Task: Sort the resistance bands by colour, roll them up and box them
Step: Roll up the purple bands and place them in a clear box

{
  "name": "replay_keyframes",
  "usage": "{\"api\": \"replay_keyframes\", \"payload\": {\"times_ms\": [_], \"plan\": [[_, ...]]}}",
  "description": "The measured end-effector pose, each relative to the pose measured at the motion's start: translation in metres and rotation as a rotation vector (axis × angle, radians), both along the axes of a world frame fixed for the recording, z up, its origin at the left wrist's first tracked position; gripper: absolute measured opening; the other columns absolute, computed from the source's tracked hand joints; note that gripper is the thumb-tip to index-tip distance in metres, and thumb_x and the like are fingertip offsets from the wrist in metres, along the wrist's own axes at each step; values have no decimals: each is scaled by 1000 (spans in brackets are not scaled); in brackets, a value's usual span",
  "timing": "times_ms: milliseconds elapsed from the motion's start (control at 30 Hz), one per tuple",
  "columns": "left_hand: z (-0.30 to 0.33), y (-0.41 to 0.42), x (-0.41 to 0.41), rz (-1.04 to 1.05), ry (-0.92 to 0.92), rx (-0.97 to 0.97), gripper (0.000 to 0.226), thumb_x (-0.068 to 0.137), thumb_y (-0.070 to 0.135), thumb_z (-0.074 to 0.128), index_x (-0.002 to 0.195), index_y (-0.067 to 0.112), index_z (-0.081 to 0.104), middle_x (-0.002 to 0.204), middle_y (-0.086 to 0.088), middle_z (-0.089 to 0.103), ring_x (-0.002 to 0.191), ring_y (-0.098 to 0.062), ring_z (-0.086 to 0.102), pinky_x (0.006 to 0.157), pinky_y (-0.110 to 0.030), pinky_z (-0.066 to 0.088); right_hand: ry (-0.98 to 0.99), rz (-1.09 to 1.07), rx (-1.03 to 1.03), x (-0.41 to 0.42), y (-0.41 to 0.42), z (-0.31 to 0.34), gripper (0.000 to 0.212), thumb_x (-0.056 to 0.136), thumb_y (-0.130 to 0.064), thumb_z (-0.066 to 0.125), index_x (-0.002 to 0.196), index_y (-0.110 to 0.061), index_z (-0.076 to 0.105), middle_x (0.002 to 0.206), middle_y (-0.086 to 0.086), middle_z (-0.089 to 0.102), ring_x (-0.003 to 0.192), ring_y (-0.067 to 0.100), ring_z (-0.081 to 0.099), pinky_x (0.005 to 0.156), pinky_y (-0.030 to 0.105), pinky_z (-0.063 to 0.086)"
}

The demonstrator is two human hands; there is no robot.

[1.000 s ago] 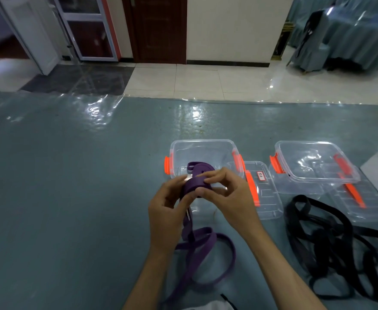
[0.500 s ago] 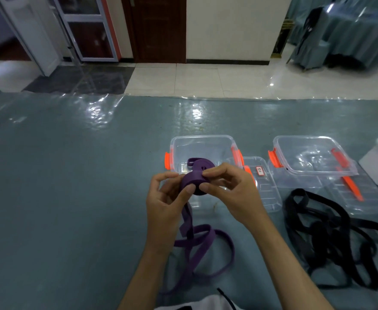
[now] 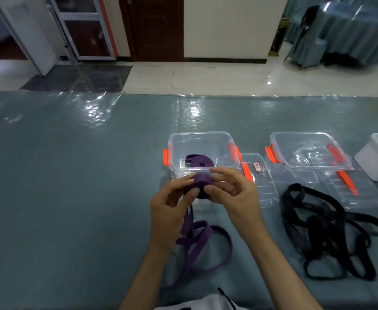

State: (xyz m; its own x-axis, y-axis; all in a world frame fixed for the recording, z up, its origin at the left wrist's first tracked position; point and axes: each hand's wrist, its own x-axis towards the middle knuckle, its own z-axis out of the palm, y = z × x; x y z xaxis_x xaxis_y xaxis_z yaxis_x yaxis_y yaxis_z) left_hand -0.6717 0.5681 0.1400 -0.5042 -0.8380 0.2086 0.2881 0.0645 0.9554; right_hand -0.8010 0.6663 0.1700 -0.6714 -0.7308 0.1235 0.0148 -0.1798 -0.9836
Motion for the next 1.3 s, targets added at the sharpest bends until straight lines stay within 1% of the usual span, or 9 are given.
{"api": "replay_keyframes", "payload": {"times_ms": [100,233,433,600,767,933,1067,1200,1300], "plan": [[-1,-8,5,-49,10,-38,30,88,5,75,119,3,72,118,-16,73,113,-37,70,99,-47,58,-62,26,-33,6,-4,-3,26,81,-12,79,105,-5,72,108,18,75,105,36,74,85,48,63],[3,-4,9,26,-41,-25,28,83,11,80,110,9,74,105,-9,78,100,-30,75,89,-37,62,39,4,45,0,-6,3,25,73,-16,84,88,-5,68,95,8,75,98,23,75,81,33,63],[-1,-7,6,42,-8,-77,31,86,8,77,116,3,72,112,-11,76,108,-32,74,95,-41,61,-77,45,-28,5,-11,6,22,83,-11,78,104,-10,74,106,13,77,103,34,74,80,47,64],[1,-7,2,92,-36,-80,28,84,6,79,111,11,75,110,4,76,104,-25,75,90,-34,62,-2,-7,66,-4,-10,4,24,78,-16,87,89,-5,69,102,15,77,100,31,76,91,56,60],[8,-10,-13,124,55,-17,22,84,7,79,105,10,73,104,-6,77,101,-28,75,90,-33,61,-31,-8,-43,-6,-21,13,25,81,-13,77,105,-9,73,105,12,77,101,30,75,81,42,64],[12,-28,-19,136,38,5,23,72,14,86,92,8,76,95,-10,78,91,-28,77,84,-32,62,40,0,12,-18,-32,7,18,72,-14,81,88,-15,72,96,-3,76,99,17,75,82,26,60],[7,-32,-29,91,60,9,21,75,13,85,95,10,78,107,-10,78,104,-29,75,93,-36,61,85,-41,-52,-30,-41,11,24,71,-13,83,78,-35,75,89,-5,74,95,18,74,82,27,59],[5,-51,-31,-10,25,-5,33,76,6,83,108,11,78,112,-12,77,107,-28,74,97,-38,60,-12,-27,-58,-34,-48,6,19,77,-11,80,90,-25,77,100,6,75,100,27,74,79,30,59],[9,-55,-34,27,11,-25,28,76,6,83,103,5,76,105,-11,78,102,-28,76,92,-36,62,9,10,22,-41,-52,9,18,73,-15,82,79,-28,71,101,4,75,102,22,74,81,31,60]]}}
